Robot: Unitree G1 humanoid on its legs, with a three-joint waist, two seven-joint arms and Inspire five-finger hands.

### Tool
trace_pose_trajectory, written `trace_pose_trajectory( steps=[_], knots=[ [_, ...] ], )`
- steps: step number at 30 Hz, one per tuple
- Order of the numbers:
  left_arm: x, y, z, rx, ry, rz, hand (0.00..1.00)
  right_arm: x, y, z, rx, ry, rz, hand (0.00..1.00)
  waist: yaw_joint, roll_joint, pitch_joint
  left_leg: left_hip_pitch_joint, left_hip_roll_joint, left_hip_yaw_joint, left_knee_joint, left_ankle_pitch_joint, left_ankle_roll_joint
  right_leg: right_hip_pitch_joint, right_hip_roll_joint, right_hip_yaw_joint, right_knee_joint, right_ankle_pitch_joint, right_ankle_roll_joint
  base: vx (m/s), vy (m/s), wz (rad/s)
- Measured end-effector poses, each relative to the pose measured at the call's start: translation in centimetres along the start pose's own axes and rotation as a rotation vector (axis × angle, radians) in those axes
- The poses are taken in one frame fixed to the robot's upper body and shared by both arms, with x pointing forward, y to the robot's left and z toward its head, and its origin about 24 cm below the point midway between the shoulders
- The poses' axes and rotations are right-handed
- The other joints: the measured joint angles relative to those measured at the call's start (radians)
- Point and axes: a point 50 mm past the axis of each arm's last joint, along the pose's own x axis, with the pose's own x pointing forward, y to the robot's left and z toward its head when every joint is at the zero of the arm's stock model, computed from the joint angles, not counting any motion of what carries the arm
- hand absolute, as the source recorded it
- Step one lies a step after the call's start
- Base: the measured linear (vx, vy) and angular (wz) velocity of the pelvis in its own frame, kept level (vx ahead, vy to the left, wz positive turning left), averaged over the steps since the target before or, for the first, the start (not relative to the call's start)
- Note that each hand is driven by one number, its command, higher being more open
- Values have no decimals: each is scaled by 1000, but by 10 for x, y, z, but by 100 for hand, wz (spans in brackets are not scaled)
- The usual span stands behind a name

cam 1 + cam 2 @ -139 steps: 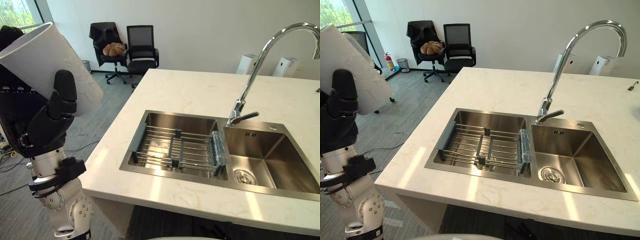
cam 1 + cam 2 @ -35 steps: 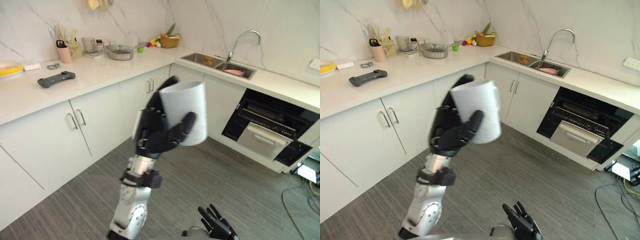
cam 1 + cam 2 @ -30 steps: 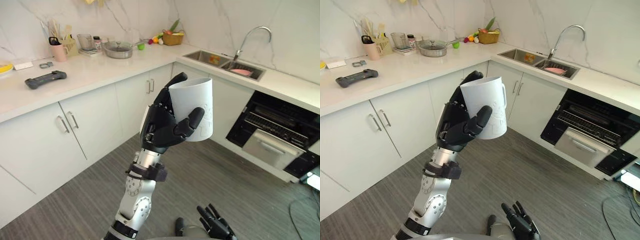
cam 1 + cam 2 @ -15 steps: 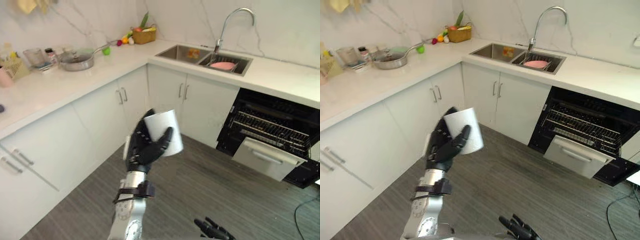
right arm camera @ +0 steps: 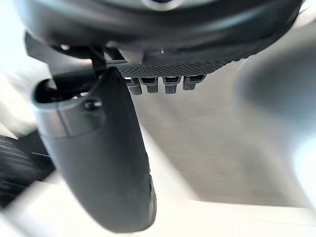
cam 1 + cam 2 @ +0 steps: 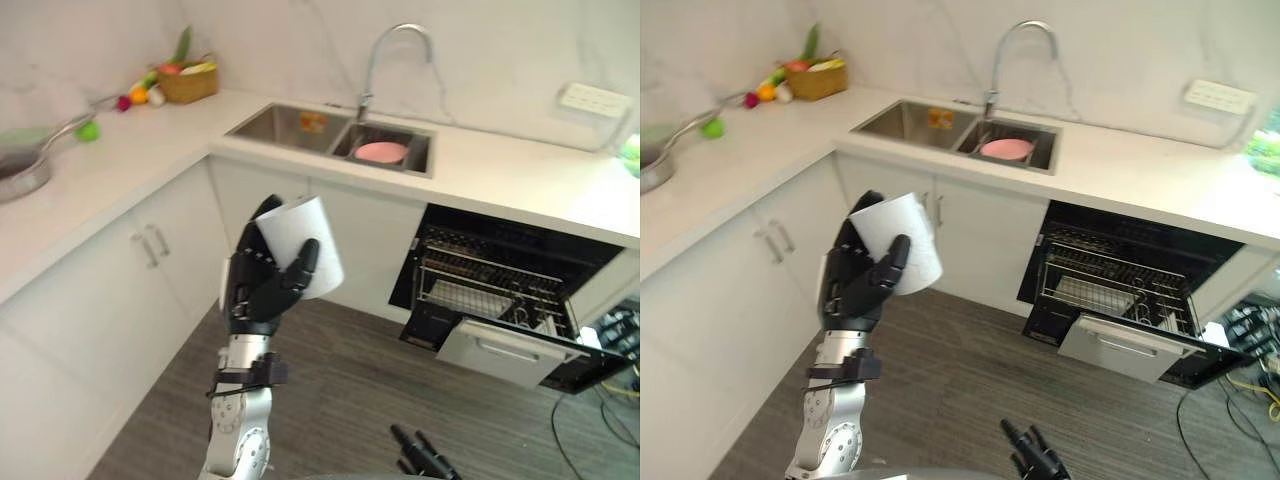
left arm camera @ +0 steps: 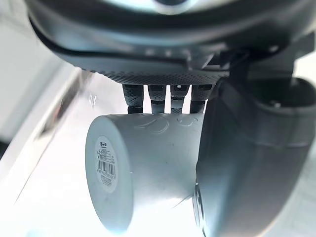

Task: Walk over to the sink, pick up the cup, carry it to the dishwasher, place the cup inside the dishwasher, then close the dishwasher door

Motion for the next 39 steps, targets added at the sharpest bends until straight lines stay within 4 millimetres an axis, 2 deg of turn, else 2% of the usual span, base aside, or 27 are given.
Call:
trace_pose_trajectory(
  steps=[2, 3, 4, 5, 6, 7, 8, 10, 12, 13, 14, 15, 17, 18, 19, 20, 22, 23, 24, 26, 31, 33, 35, 36, 37, 38, 39],
  knots=[
    [4, -8, -4, 4, 35, -45, 0, 1, 8, 13, -48, -84, 32, 100, -34, 22, 14, 55, 31, 28, -17, -21, -5, -105, 10, -34, -9, -118, 26, 272, 84, -43],
    [5, -10, -5, 0, 43, -51, 0, 2, 11, 18, -58, -114, 42, 100, -43, 26, 18, 71, 43, 35, -19, -21, -12, -126, 8, -65, -53, -147, 31, 337, 52, -33],
    [6, -9, -6, 1, 55, -52, 0, 3, 21, 27, -80, -174, 65, 100, -51, 32, 19, 102, 67, 68, -17, -19, -23, -141, -7, -148, -204, -181, 45, 515, 13, -47],
    [6, -4, -4, 10, 54, -37, 0, 4, 36, 39, -112, -238, 106, 100, -50, 25, 14, 141, 74, 92, -17, -30, -39, -118, -20, -256, -425, -165, 32, 576, -4, -62],
    [5, -1, -1, 16, 45, -23, 0, 5, 44, 46, -129, -273, 131, 100, -48, 16, 8, 161, 71, 100, -16, -41, -56, -103, -21, -299, -538, -122, 13, 687, -48, -104],
    [2, 7, 4, 14, 25, 23, 0, 6, 62, 60, -160, -340, 186, 100, -37, 7, -7, 196, 74, 114, 2, -79, -82, -62, -2, -362, -652, -115, -96, 589, -60, -132],
    [-3, 15, 6, 16, 26, 67, 0, 7, 79, 76, -170, -407, 230, 100, -22, 34, -19, 191, 108, 118, 69, -93, -93, -32, 56, -337, -710, -140, -108, 560, -63, -129],
    [-7, 18, 5, 1, 37, 80, 0, 2, 95, 100, -173, -522, 271, 100, -19, 59, 4, 158, 158, 115, 248, -78, -93, 42, 112, -304, -782, -153, -100, 429, -39, -73],
    [-12, 17, 3, -10, 48, 92, 0, -10, 100, 120, -177, -640, 287, 100, -2, 80, 17, 100, 226, 105, 508, 26, -83, 132, 158, -260, -846, -165, -102, 349, 2, -69],
    [-14, 15, 2, -17, 48, 91, 0, -19, 102, 132, -178, -722, 299, 100, 9, 83, 15, 14, 274, 74, 695, 166, -75, 174, 173, -225, -889, -166, -103, 296, 57, -76],
    [-14, 8, 3, -30, 40, 68, 0, -29, 104, 145, -172, -809, 309, 100, 12, 87, 13, -77, 311, 51, 821, 149, -64, 196, 182, -203, -914, -171, -104, 293, 57, -66],
    [-14, 5, 3, -33, 36, 51, 0, -34, 104, 151, -169, -854, 316, 100, 11, 87, 12, -116, 318, 50, 852, 125, -54, 201, 182, -192, -922, -173, -104, 279, 58, -58],
    [-13, -5, 3, -33, 25, 3, 0, -49, 107, 170, -167, -988, 345, 100, 15, 83, 9, -197, 300, 49, 783, 15, -58, 226, 167, -132, -951, -172, -97, 275, 86, -78],
    [-13, -8, 2, -24, 27, -11, 0, -52, 110, 176, -176, -1027, 375, 100, 19, 78, -1, -200, 247, 31, 626, -33, -62, 236, 150, -90, -959, -169, -92, 275, 132, -89],
    [-13, -9, 2, -26, 29, -13, 0, -52, 112, 178, -177, -1036, 391, 100, 19, 72, -6, -194, 212, 10, 518, -44, -62, 237, 140, -71, -961, -168, -92, 318, 185, -102],
    [-12, -10, 2, -28, 21, -17, 0, -53, 114, 182, -166, -1046, 421, 100, 19, 74, -15, -178, 157, -32, 308, -52, -61, 240, 125, -34, -963, -169, -89, 235, 179, -91],
    [-8, -12, 6, -23, -2, -23, 0, -56, 117, 181, -156, -1052, 441, 100, 20, 77, -18, -175, 121, -84, 128, -27, -59, 249, 109, 11, -962, -175, -69, 214, 187, -85],
    [-6, -15, 10, -20, -27, -22, 0, -60, 123, 180, -158, -1053, 470, 100, 25, 91, -27, -178, 115, -97, 60, 43, -52, 250, 106, 45, -952, -197, -23, 202, 209, -89],
    [-4, -17, 12, -30, -44, -14, 0, -63, 128, 178, -165, -1046, 500, 100, 30, 99, -39, -178, 130, -94, 52, 104, -104, 246, 113, 78, -933, -221, 9, 202, 225, -83],
    [1, -18, 13, -37, -60, -1, 0, -66, 137, 169, -141, -1018, 536, 100, 25, 80, -76, -152, 101, -51, 28, 88, -87, 230, 77, 110, -905, -243, 37, 170, 226, -52],
    [23, -28, 26, -91, -172, 55, 0, -71, 178, 152, -77, -930, 724, 100, 18, 44, -92, -105, 52, 52, -20, 67, -57, 189, 21, 143, -858, -262, 80, 80, 199, -53],
    [27, -30, 27, -97, -192, 87, 0, -71, 187, 145, -88, -890, 777, 100, 19, 41, -90, -80, 53, 86, -26, 57, -56, 147, 19, 123, -770, -264, 93, 47, 101, -57],
    [28, -23, 30, -50, -206, 157, 0, -70, 195, 137, -94, -836, 822, 100, 14, 40, -88, -30, 62, 147, -58, 55, -55, 75, -12, 0, -644, -266, 123, 24, 58, -71],
    [28, -19, 32, -34, -212, 178, 0, -70, 198, 135, -98, -828, 834, 100, 12, 42, -86, -21, 62, 165, -66, 55, -56, 67, -37, -63, -647, -275, 108, -8, 26, -95],
    [27, -10, 35, 1, -229, 230, 0, -70, 205, 132, -110, -814, 865, 100, 14, 37, -88, -7, 63, 212, -75, 51, -63, 53, -98, -180, -673, -282, 91, -13, -2, -104],
    [25, 2, 39, 32, -240, 290, 0, -71, 212, 129, -131, -801, 893, 100, 14, 33, -83, 4, 73, 247, -67, 41, -79, 53, -138, -256, -737, -263, 84, 15, -46, -107],
    [23, 9, 40, 56, -238, 328, 0, -71, 215, 127, -137, -792, 904, 100, 12, 22, -81, 7, 89, 260, -49, 31, -94, 65, -138, -288, -767, -195, 105, 29, -58, -66]
  ],
)
